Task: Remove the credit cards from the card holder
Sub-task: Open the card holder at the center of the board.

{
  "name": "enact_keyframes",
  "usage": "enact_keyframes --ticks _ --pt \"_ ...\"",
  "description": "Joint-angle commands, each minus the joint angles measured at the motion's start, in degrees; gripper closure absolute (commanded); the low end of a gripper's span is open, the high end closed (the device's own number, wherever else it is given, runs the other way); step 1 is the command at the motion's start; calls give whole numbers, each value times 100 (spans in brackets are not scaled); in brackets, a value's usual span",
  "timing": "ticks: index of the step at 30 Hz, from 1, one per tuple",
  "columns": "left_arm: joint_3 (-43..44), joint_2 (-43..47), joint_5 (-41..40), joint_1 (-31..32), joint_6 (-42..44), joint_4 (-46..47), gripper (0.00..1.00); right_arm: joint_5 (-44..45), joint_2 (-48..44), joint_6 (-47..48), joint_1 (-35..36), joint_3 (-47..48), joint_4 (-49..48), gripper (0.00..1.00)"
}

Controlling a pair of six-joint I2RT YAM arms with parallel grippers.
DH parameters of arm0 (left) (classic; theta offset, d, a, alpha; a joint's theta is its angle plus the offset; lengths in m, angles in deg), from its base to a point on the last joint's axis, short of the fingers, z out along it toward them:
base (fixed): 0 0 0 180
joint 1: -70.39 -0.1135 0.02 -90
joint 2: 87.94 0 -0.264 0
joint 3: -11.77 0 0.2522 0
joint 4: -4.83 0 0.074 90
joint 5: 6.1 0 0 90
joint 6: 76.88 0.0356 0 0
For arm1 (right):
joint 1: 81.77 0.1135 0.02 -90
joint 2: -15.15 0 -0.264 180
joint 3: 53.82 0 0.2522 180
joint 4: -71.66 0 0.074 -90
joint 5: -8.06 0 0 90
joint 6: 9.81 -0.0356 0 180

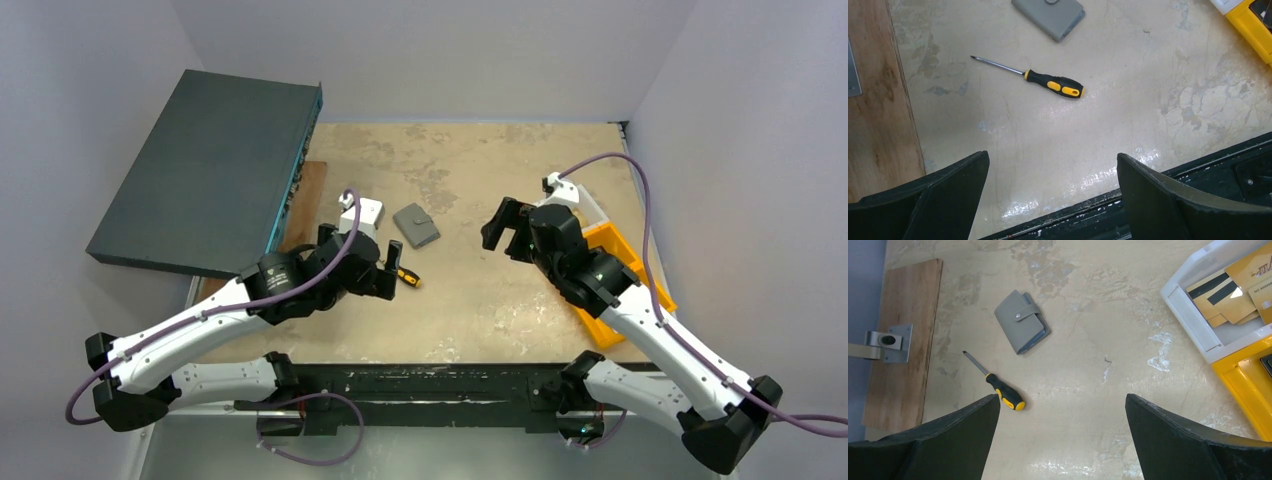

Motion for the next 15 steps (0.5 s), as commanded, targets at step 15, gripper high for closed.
enact_keyframes --ticks 15 --pt "681 -185 574 -752 1022 392 0 280 318 167 -12 618 -400 1"
